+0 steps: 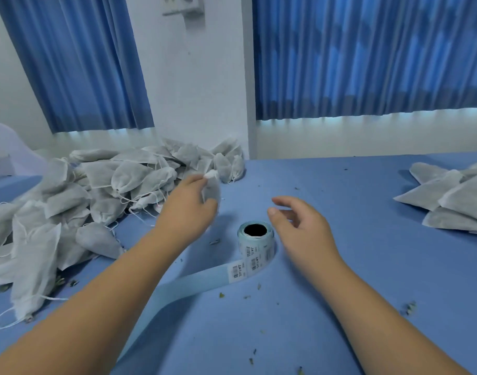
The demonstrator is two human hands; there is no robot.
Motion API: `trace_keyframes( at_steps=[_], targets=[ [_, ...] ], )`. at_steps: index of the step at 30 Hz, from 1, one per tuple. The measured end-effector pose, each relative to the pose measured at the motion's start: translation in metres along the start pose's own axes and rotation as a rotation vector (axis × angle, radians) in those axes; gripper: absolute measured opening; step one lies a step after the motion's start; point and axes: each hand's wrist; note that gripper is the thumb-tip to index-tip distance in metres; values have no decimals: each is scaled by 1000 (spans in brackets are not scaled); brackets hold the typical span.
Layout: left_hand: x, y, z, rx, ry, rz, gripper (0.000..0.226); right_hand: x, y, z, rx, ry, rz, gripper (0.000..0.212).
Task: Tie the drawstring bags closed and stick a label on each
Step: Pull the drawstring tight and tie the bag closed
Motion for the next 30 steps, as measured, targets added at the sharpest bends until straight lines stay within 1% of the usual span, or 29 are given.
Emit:
trace_keyframes(
  at_steps=[3, 6, 10, 14, 19, 21, 26, 28, 30],
  targets=[
    [15, -41, -11, 96, -100, -177, 44, -12, 9, -3, -49, -149, 109, 14],
    [31, -82, -22, 206, -156, -312, 38, -25, 14, -5, -106, -238, 165, 20],
    [56, -124, -32, 261, -151, -445, 34, -35, 19, -7, -162, -279, 230, 16],
    [78, -143, -39, 272, -183, -528, 32, -44, 17, -4, -137, -344, 203, 11],
    [104, -139, -45, 221, -174, -606, 23, -51, 9, 0, -73, -310, 135, 22],
    [106, -137, -45, 202, -188, -629, 20, -51, 7, 1, -47, -293, 81, 22],
    [100, -133, -43, 130, -236, -764, 32, -42, 13, -2, -47, -200, 15, 24],
    [99, -131, -44, 113, -247, -786, 25, -41, 14, -3, -72, -202, -27, 23],
    [98, -129, -46, 110, -226, -785, 17, -46, 14, -7, -79, -161, -44, 25]
  ],
)
Point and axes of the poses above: each hand's wrist, its own z-axis towards the middle knuckle, its own x-axis out of the palm, y = z × x, and after that the axes turned 12 degrees about y, right-handed
